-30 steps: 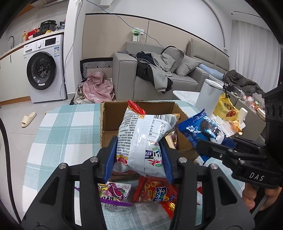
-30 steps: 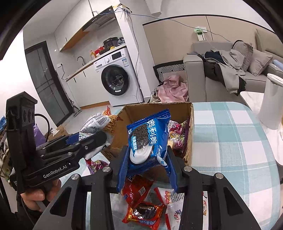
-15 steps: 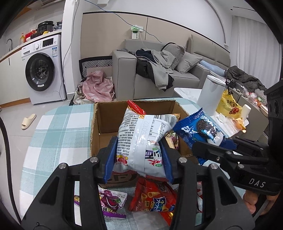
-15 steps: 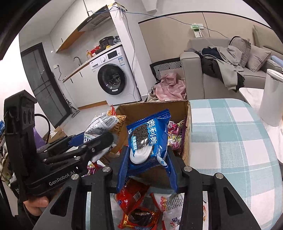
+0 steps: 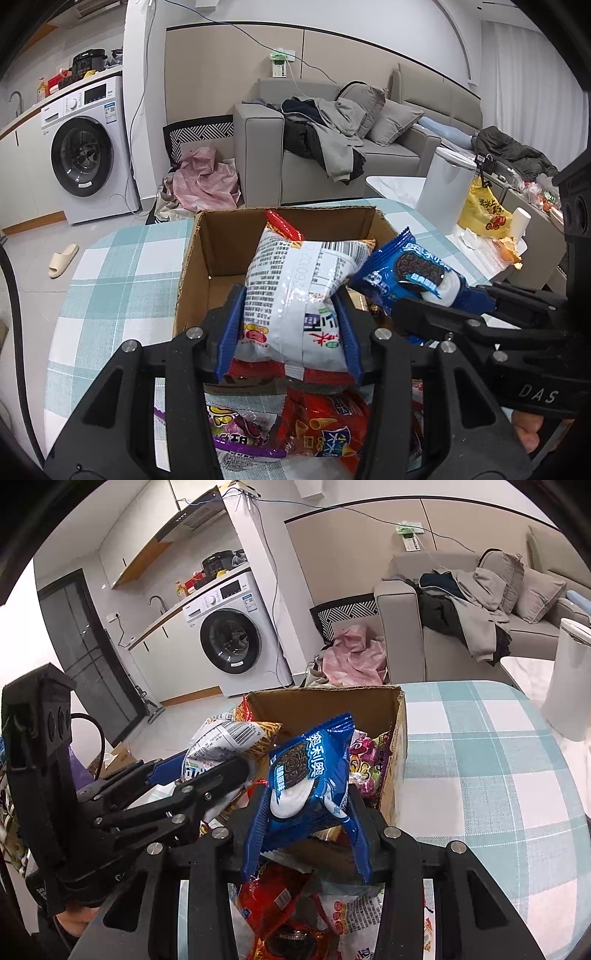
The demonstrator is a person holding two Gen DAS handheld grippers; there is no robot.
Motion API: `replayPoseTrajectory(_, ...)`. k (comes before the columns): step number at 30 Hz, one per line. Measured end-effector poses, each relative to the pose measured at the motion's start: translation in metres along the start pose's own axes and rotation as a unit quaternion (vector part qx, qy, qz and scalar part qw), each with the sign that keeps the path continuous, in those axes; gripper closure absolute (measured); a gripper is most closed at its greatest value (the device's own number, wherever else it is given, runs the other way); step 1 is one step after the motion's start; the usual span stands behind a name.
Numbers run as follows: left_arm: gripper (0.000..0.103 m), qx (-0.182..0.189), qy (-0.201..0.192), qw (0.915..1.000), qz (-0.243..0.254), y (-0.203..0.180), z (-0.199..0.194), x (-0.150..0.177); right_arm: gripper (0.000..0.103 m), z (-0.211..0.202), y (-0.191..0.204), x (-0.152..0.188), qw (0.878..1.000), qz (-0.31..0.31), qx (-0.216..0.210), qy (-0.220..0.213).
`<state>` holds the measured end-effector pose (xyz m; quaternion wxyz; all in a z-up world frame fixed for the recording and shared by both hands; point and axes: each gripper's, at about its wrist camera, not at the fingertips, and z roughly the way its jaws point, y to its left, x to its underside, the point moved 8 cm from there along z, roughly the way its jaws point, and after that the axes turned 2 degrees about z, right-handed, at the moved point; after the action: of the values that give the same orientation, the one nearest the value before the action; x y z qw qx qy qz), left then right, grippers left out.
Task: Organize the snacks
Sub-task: 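Open both grippers to drop the snacks into the box, then withdraw both grippers and lower them toward the remaining snack bags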
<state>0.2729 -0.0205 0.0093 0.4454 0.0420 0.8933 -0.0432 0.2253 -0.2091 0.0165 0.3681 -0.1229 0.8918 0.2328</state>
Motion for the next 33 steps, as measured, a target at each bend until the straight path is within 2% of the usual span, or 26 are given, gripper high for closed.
replayPoseTrajectory(6,0.058,0.002,0.021,0.9998,0.000,0.002,0.015,0.003,0.054,0.005,-0.009,-0.004,1.000,0.004,0.009,0.006)
replayPoseTrajectory(12,0.058,0.003,0.031,0.9995,0.001,0.002,0.019,0.005,0.054,0.009,-0.012,-0.006,1.000,-0.005,0.001,0.031)
replayPoseTrajectory(19,0.057,0.009,0.037,0.9993,-0.002,0.000,0.018,0.008,0.054,0.015,-0.016,-0.010,0.999,0.003,-0.010,0.032)
replayPoseTrajectory(21,0.054,0.005,0.037,0.9993,0.000,-0.001,0.018,0.008,0.054,0.015,-0.016,-0.011,0.999,0.001,-0.012,0.031)
replayPoseTrajectory(23,0.045,0.002,0.036,0.9994,-0.001,0.001,0.017,0.009,0.050,0.013,-0.013,-0.011,1.000,-0.010,-0.013,0.026)
replayPoseTrajectory(24,0.042,0.000,0.033,0.9994,-0.003,0.003,0.016,0.009,0.046,0.010,-0.011,-0.011,1.000,-0.020,-0.010,0.020)
replayPoseTrajectory(26,0.029,-0.008,0.023,0.9997,-0.009,0.007,0.010,0.008,0.035,0.004,-0.007,-0.011,0.999,-0.037,-0.002,0.005)
replayPoseTrajectory(28,0.021,-0.013,0.017,0.9997,-0.015,0.010,0.003,0.009,0.023,-0.005,-0.006,-0.010,0.999,-0.046,0.003,-0.009)
replayPoseTrajectory(30,0.020,-0.007,0.014,0.9997,-0.017,0.011,-0.003,0.011,0.016,-0.012,-0.006,-0.008,0.999,-0.048,0.008,-0.015)
replayPoseTrajectory(33,0.009,-0.009,0.013,0.9998,-0.015,0.013,-0.013,0.016,0.004,-0.021,-0.006,-0.002,0.999,-0.049,0.005,-0.017)
